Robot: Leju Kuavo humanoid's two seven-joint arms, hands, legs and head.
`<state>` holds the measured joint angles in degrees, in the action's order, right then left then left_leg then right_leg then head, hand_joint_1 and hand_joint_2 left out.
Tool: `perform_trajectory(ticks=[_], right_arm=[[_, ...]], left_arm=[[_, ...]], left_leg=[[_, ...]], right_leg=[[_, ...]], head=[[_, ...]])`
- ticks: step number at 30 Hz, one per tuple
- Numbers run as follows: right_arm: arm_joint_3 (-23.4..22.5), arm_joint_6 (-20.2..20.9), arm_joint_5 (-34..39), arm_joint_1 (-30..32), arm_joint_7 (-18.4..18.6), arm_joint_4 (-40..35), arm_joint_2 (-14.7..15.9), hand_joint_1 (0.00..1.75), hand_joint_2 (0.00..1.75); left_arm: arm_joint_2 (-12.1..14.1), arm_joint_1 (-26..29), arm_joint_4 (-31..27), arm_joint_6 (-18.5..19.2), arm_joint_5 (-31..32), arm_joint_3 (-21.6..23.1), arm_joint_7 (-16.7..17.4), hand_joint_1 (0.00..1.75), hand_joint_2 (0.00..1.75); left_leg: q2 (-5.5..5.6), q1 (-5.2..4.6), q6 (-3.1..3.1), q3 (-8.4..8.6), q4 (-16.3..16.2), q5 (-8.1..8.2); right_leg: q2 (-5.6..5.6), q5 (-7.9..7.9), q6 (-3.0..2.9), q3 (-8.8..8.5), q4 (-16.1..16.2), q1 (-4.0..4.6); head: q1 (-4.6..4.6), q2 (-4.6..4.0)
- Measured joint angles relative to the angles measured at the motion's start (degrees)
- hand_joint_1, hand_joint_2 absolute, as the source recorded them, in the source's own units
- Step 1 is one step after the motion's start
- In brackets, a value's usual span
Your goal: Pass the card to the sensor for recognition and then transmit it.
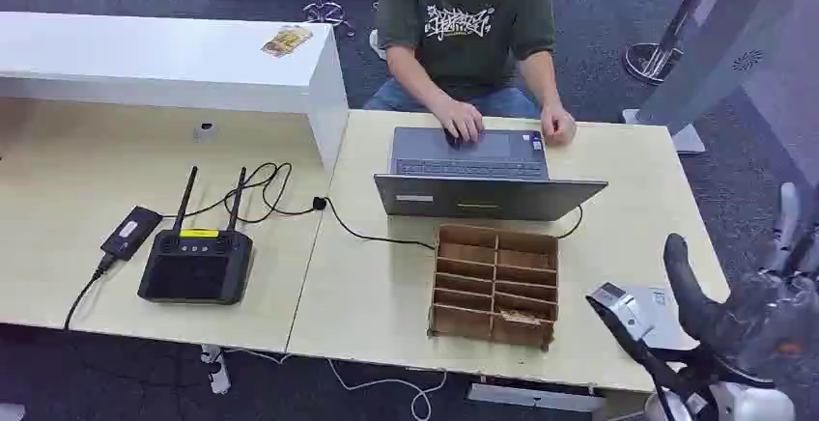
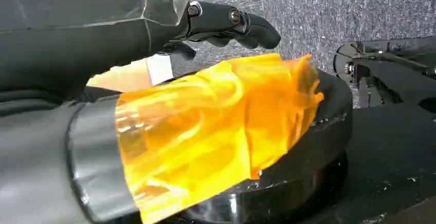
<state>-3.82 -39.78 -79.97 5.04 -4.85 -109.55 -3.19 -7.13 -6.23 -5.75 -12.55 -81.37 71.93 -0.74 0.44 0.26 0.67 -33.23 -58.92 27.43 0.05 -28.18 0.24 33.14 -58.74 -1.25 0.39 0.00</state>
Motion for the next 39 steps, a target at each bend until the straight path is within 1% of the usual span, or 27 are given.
perform_trajectory(ticks=[3, 5, 9, 17, 25, 27, 29, 35, 39], right_arm=[[1.29, 0.00, 0.63, 0.14, 0.30, 0.48, 0.98, 0.00, 1.75], [1.66, 0.00, 1.37, 0.27, -0.61, 0.46, 1.33, 0.00, 1.75], [2.38, -0.02, 1.73, 0.81, -1.23, 0.41, 1.61, 0.00, 1.75], [2.69, -0.02, 1.27, 1.41, 0.04, 0.87, 2.95, 0.00, 1.75], [3.28, -0.02, 1.81, 1.99, 0.90, 1.14, 3.82, 0.00, 1.75], [3.69, -0.02, 1.24, 2.02, 2.91, 1.53, 4.55, 0.00, 1.75], [4.19, 0.00, 1.31, 2.00, 4.43, 2.05, 6.00, 0.00, 1.75], [5.48, 0.00, 3.76, 0.32, 7.45, 4.21, 10.38, 0.00, 1.75], [6.43, 0.00, 4.24, -1.45, 8.44, 5.57, 12.39, 0.00, 1.75]], left_arm=[[-0.15, -0.01, 0.00, -0.39, 0.20, 0.00, -0.37, 0.00, 0.00], [-0.22, -0.01, 0.00, -0.52, 0.26, 0.00, -0.48, 0.00, 0.00], [-0.48, -0.01, 0.00, -0.61, 0.35, 0.00, -0.74, 0.00, 0.00], [-0.76, 0.08, 0.00, -0.61, 0.42, 0.00, -2.31, 0.00, 0.00], [-0.76, 0.17, 0.00, -0.46, 0.39, 0.00, -2.78, 0.00, 0.00], [-0.76, 0.20, 0.00, -0.46, 0.31, 0.00, -2.95, 0.00, 0.00], [-0.76, 0.23, 0.00, -0.46, 0.35, 0.00, -3.04, 0.00, 0.00], [-0.79, 0.24, 0.00, -0.41, 0.63, 0.02, -3.10, 0.00, 0.00], [-0.79, 0.29, -0.02, -0.37, 0.79, 0.02, -3.43, 0.00, 0.00]], left_leg=[[0.00, 0.00, 0.00, 0.00, 0.00, 0.00], [0.00, 0.00, 0.00, 0.00, 0.00, 0.00], [0.00, 0.00, 0.00, 0.00, 0.00, 0.00], [0.02, -0.01, 0.00, 0.00, 0.00, 0.00], [0.01, 0.00, 0.00, 0.00, 0.00, 0.00], [0.01, 0.00, 0.00, -0.01, 0.00, 0.00], [0.01, 0.00, 0.00, -0.02, 0.00, 0.00], [0.01, -0.02, -0.01, -0.03, 0.00, 0.00], [0.03, -0.01, -0.01, -0.02, -0.01, 0.00]], right_leg=[[0.00, 0.00, 0.00, 0.01, 0.00, 0.00], [0.00, 0.00, 0.00, 0.01, 0.00, 0.00], [0.00, 0.00, 0.00, 0.01, 0.00, 0.00], [0.01, 0.00, 0.00, 0.00, 0.00, -0.01], [0.00, 0.00, 0.00, 0.01, 0.00, 0.00], [0.00, 0.00, 0.00, 0.00, 0.00, 0.00], [0.01, 0.00, 0.00, 0.00, 0.00, 0.00], [0.01, 0.01, 0.01, 0.00, 0.00, -0.02], [0.02, 0.01, 0.01, 0.00, 0.00, -0.01]], head=[[0.00, 0.00], [0.02, 0.00], [0.00, 0.00], [0.00, 0.00], [0.00, 0.00], [0.00, 0.00], [0.00, 0.00], [0.02, 0.00], [0.00, 0.00]])
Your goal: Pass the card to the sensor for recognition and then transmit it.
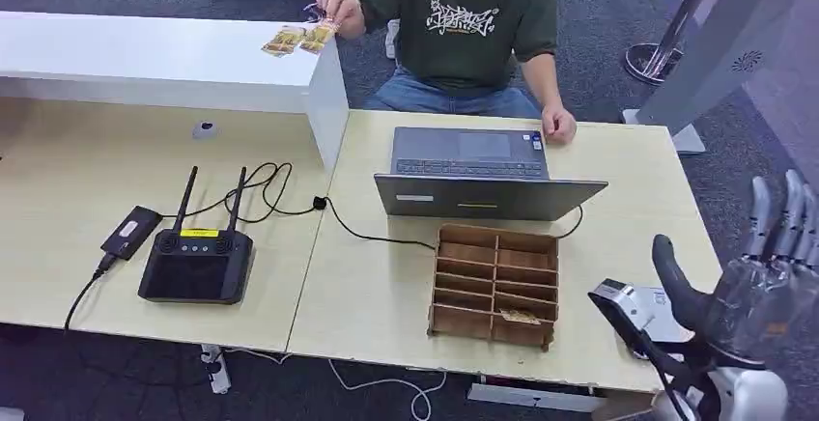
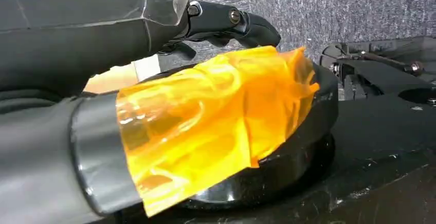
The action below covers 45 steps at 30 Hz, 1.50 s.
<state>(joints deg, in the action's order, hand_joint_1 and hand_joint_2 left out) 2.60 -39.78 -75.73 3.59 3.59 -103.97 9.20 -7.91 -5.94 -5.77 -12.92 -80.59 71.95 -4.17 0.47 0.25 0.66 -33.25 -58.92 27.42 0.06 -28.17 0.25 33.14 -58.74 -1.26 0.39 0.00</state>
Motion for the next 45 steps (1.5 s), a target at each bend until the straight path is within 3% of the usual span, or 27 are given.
perform_trajectory(ticks=[9, 22, 38, 45], right_arm=[[2.86, 0.59, -1.62, -6.11, 2.30, 3.84, 1.94, 0.00, 1.75], [9.17, 6.07, -1.64, -20.82, 3.91, 15.05, 3.15, 0.00, 1.75], [17.72, 14.14, 0.30, -40.68, 5.07, 35.44, 2.75, 0.00, 1.75], [20.52, 14.67, 3.65, -43.55, 4.00, 39.76, 1.79, 0.00, 1.75]], left_arm=[[0.07, -0.02, 0.00, 0.28, 0.83, 0.68, -0.07, 0.00, 0.00], [0.24, -0.31, -0.28, 0.94, 1.99, 1.57, -0.02, 0.00, 0.00], [0.52, -0.69, -0.90, 1.62, 4.07, 3.83, 1.09, 0.00, 0.00], [0.66, -0.70, -1.07, 1.86, 3.93, 3.85, 1.07, 0.00, 0.00]], left_leg=[[-0.01, 0.01, 0.00, 0.01, 0.00, -0.01], [0.01, 0.00, 0.04, 0.00, 0.00, -0.07], [0.03, 0.00, 0.02, 0.00, -0.01, -0.09], [0.08, 0.00, 0.02, -0.01, -0.01, -0.09]], right_leg=[[-0.03, 0.00, 0.00, 0.00, -0.01, 0.01], [-0.01, 0.06, -0.01, 0.00, -0.01, 0.00], [0.00, 0.08, 0.00, 0.00, -0.05, 0.00], [0.03, 0.08, 0.00, 0.00, -0.05, 0.00]], head=[[0.00, 0.00], [0.00, 0.00], [0.00, 0.00], [-0.02, 0.00]])
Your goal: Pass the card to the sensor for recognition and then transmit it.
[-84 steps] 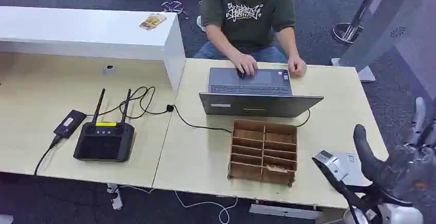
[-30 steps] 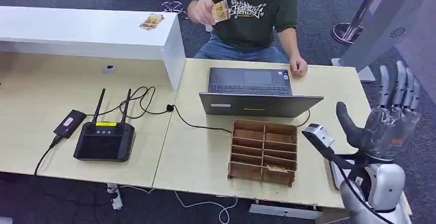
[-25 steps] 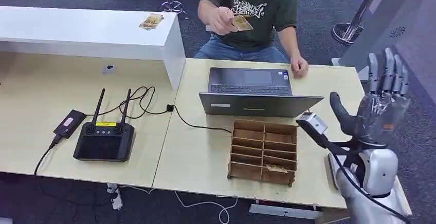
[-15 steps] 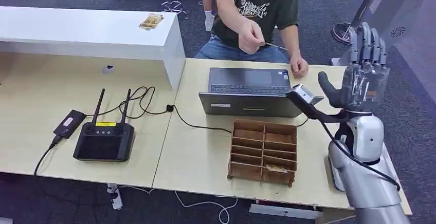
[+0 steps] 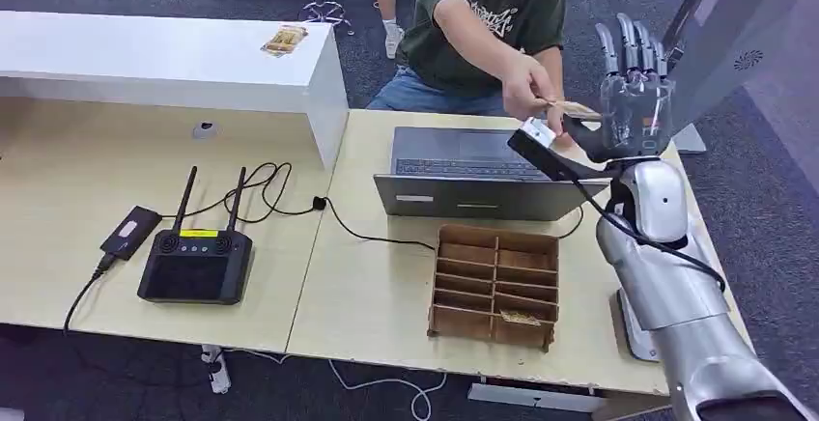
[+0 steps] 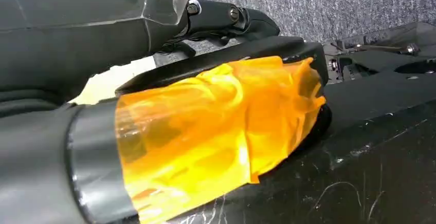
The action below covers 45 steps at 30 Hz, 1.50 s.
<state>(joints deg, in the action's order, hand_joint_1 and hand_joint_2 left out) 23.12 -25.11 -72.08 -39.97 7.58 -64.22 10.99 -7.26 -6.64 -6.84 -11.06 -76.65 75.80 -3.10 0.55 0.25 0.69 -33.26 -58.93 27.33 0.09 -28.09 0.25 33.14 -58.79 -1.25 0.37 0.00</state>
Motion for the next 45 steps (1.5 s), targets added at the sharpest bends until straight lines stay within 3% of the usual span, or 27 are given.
perform_trajectory(ticks=[11, 22, 23, 24, 32, 35, 45], right_arm=[[1.75, 0.39, 2.16, -0.13, -0.37, 0.76, 0.07, 0.00, 1.75], [2.47, 1.11, 5.27, 0.79, -0.59, -1.99, 4.39, 0.00, 1.75], [2.47, 1.11, 5.40, 0.99, -0.61, -2.34, 4.72, 0.42, 1.75], [2.47, 1.11, 5.42, 1.13, -0.63, -2.58, 4.96, 1.69, 1.75], [2.47, 1.51, 5.73, 2.03, -0.98, -3.37, 5.38, 1.75, 1.75], [2.49, 1.51, 6.08, 2.16, -1.03, -3.37, 5.38, 1.61, 1.75], [2.23, 0.61, 8.98, 3.13, -2.30, -3.67, 5.51, 1.62, 1.75]], left_arm=[[0.02, 0.18, -0.02, 0.26, -0.37, 0.00, -0.87, 0.00, 0.00], [0.13, 0.34, -0.02, 0.48, -1.18, 0.00, -1.29, 0.00, 0.00], [0.13, 0.36, -0.02, 0.52, -1.20, 0.00, -1.38, 0.00, 0.00], [0.13, 0.37, -0.02, 0.63, -1.20, 0.00, -1.44, 0.00, 0.00], [0.24, 0.47, -0.02, 0.94, -1.31, 0.00, -1.86, 0.00, 0.00], [0.24, 0.50, -0.02, 0.94, -1.38, 0.00, -1.95, 0.00, 0.00], [0.24, 0.66, -0.02, 0.92, -1.40, 0.00, -2.36, 0.00, 0.00]], left_leg=[[0.00, 0.00, 0.00, 0.01, -0.01, 0.00], [-0.01, -0.01, 0.00, 0.01, -0.02, 0.00], [-0.01, -0.01, 0.00, 0.01, -0.02, 0.00], [-0.01, -0.01, 0.00, 0.01, -0.02, 0.00], [-0.02, 0.00, 0.00, 0.01, -0.02, 0.00], [-0.02, 0.00, 0.00, 0.00, -0.02, 0.00], [-0.02, 0.00, 0.00, 0.00, -0.02, 0.00]], right_leg=[[-0.01, 0.00, 0.00, 0.02, 0.00, 0.00], [-0.01, 0.00, 0.00, 0.03, 0.01, -0.01], [-0.01, 0.00, 0.00, 0.03, 0.01, -0.01], [-0.01, 0.00, 0.00, 0.03, 0.01, -0.01], [-0.02, 0.00, 0.00, 0.03, 0.01, 0.00], [-0.02, 0.00, 0.00, 0.03, 0.00, 0.00], [-0.02, 0.00, 0.00, 0.04, 0.01, 0.00]], head=[[0.02, 0.00], [0.02, 0.00], [0.02, 0.00], [0.02, 0.00], [0.02, 0.00], [0.02, 0.00], [0.02, 0.00]])
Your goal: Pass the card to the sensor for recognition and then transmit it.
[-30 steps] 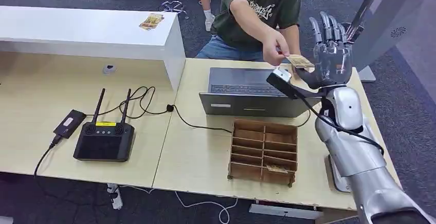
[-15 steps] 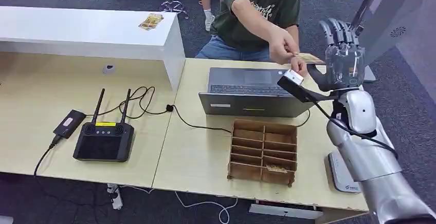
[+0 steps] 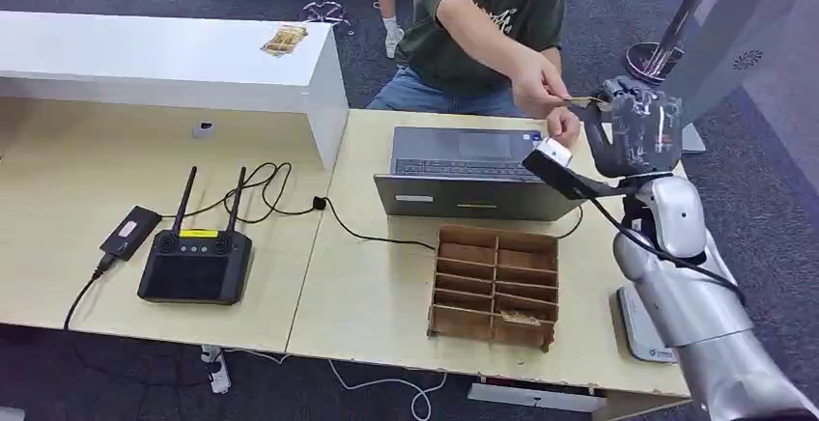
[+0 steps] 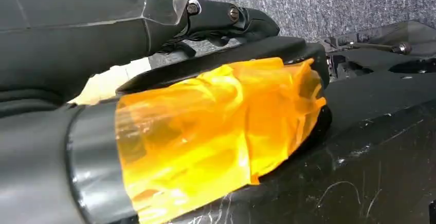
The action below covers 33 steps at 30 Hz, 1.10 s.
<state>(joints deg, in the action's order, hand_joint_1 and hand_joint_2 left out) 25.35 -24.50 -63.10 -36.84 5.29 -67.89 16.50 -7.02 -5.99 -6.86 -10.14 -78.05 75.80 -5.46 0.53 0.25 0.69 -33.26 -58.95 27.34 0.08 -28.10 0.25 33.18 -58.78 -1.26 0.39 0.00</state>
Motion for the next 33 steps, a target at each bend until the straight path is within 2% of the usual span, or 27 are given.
perform_trajectory(ticks=[1, 3, 5, 8, 11, 12, 15, 20, 27, 33], right_arm=[[-0.04, 0.07, 0.18, 0.04, 0.02, -0.02, 0.00, 1.62, 1.75], [-0.33, 0.09, 1.03, 0.34, -0.28, -0.02, 0.00, 1.75, 1.75], [-0.59, 0.55, 3.11, 0.58, -0.94, -0.02, -0.02, 1.75, 1.75], [-1.53, 5.78, 14.00, 0.71, -3.98, -0.37, -0.50, 1.75, 1.75], [-3.47, 12.71, 30.20, 0.70, -5.18, -0.46, -1.96, 1.75, 1.75], [-4.27, 13.90, 34.11, 0.68, -5.29, -0.39, -2.34, 1.75, 1.75], [-6.49, 15.24, 39.96, 0.28, -5.25, -0.11, -2.95, 1.75, 1.75], [-9.68, 21.06, 51.29, -0.03, -5.72, 0.35, -2.99, 1.75, 1.75], [-11.06, 21.40, 54.84, -0.10, -5.81, 1.66, -1.05, 1.75, 1.75], [-11.93, 20.61, 57.09, 4.18, -6.31, -0.13, 1.01, 1.75, 1.75]], left_arm=[[0.00, 0.01, 0.00, 0.00, 0.00, 0.00, 0.00, 0.00, 0.00], [0.00, 0.05, 0.00, 0.00, 0.00, 0.00, -0.11, 0.00, 0.00], [0.02, 0.12, 0.00, 0.00, 0.00, 0.00, -0.37, 0.00, 0.00], [0.04, 0.23, -0.11, 0.04, -0.48, 0.00, -0.83, 0.00, 0.00], [0.22, 0.40, -0.26, 0.15, -1.20, -0.04, -1.27, 0.00, 0.00], [0.26, 0.42, -0.28, 0.17, -1.38, -0.07, -1.31, 0.00, 0.00], [0.24, 0.44, -0.33, 0.09, -1.92, -0.20, -1.42, 0.00, 0.00], [0.24, 0.54, -0.77, -0.28, -2.40, -0.76, -1.70, 0.00, 0.00], [0.24, 0.61, -0.92, -0.61, -2.93, -1.60, -1.75, 0.00, 0.00], [0.22, 0.80, -0.96, -0.70, -3.45, -2.65, -2.19, 0.00, 0.00]], left_leg=[[0.00, 0.00, 0.00, 0.00, 0.00, 0.00], [0.01, 0.00, 0.00, -0.01, 0.00, 0.00], [0.01, 0.00, 0.00, -0.01, 0.00, 0.00], [0.01, 0.00, 0.00, -0.03, 0.00, 0.00], [0.02, 0.00, 0.00, -0.03, 0.00, -0.01], [0.08, 0.00, 0.00, -0.04, 0.00, -0.01], [0.15, 0.00, 0.00, -0.07, 0.00, -0.01], [0.14, -0.01, 0.00, -0.07, 0.00, -0.01], [0.13, 0.00, 0.00, -0.04, -0.01, -0.01], [0.14, 0.00, 0.00, -0.05, -0.01, 0.00]], right_leg=[[0.00, 0.00, 0.00, 0.00, 0.00, 0.00], [0.01, 0.00, 0.00, 0.00, 0.00, 0.00], [0.01, 0.00, 0.00, -0.01, 0.00, 0.00], [0.00, 0.00, 0.00, -0.01, 0.00, 0.00], [0.03, 0.00, 0.00, -0.01, 0.00, 0.00], [0.10, 0.00, 0.00, -0.01, 0.00, 0.00], [0.19, 0.00, 0.00, -0.01, 0.00, 0.00], [0.17, 0.00, 0.00, -0.01, 0.00, -0.01], [0.16, 0.00, 0.00, 0.00, 0.01, 0.00], [0.17, -0.01, 0.00, 0.00, 0.01, 0.00]], head=[[0.00, 0.00], [0.00, 0.00], [0.00, 0.00], [0.00, 0.00], [-0.02, 0.00], [-0.02, 0.00], [0.00, 0.00], [0.00, 0.00], [0.00, 0.00], [0.00, 0.00]])
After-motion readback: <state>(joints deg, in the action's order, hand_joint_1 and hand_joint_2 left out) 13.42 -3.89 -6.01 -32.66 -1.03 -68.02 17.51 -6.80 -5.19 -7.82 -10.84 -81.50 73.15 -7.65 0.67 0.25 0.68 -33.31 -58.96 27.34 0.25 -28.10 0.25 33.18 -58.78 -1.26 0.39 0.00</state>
